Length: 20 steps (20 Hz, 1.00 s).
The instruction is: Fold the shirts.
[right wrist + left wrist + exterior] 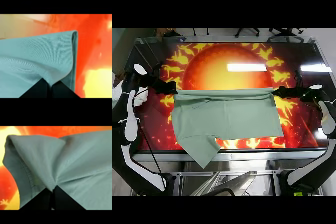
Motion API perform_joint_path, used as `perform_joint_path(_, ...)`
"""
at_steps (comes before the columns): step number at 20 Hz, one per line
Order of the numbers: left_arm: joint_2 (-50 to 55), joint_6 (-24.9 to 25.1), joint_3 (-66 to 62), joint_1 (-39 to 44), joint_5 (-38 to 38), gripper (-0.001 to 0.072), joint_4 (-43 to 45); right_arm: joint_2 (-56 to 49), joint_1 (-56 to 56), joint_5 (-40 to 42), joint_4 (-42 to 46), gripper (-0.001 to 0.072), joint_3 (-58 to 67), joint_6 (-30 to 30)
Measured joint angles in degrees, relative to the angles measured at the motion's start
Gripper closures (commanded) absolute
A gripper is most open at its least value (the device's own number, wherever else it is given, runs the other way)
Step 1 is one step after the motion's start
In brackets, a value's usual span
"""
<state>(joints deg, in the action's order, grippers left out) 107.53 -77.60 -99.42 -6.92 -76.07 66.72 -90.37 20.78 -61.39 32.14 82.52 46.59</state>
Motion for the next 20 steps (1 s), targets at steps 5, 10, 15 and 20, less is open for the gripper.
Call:
perform_joint_path(5,0.00,-1.11,6.82,-0.44,1.40,0.0694,1.68,-0.63,-0.15,0.35,1.05,0.0689,0.00,0.13)
perform_joint_path(10,0.00,-1.29,9.03,0.26,5.22,0.0690,2.21,-0.74,-0.17,0.42,1.49,0.0687,0.00,0.55)
perform_joint_path(15,0.00,-2.23,5.42,0.37,3.87,0.0043,2.49,1.36,-0.09,-0.61,2.71,0.0416,0.24,2.73)
perform_joint_path(20,-4.37,-5.60,2.64,-1.84,-7.26,0.0043,2.38,10.93,-0.02,-2.43,21.16,0.0324,0.57,14.25)
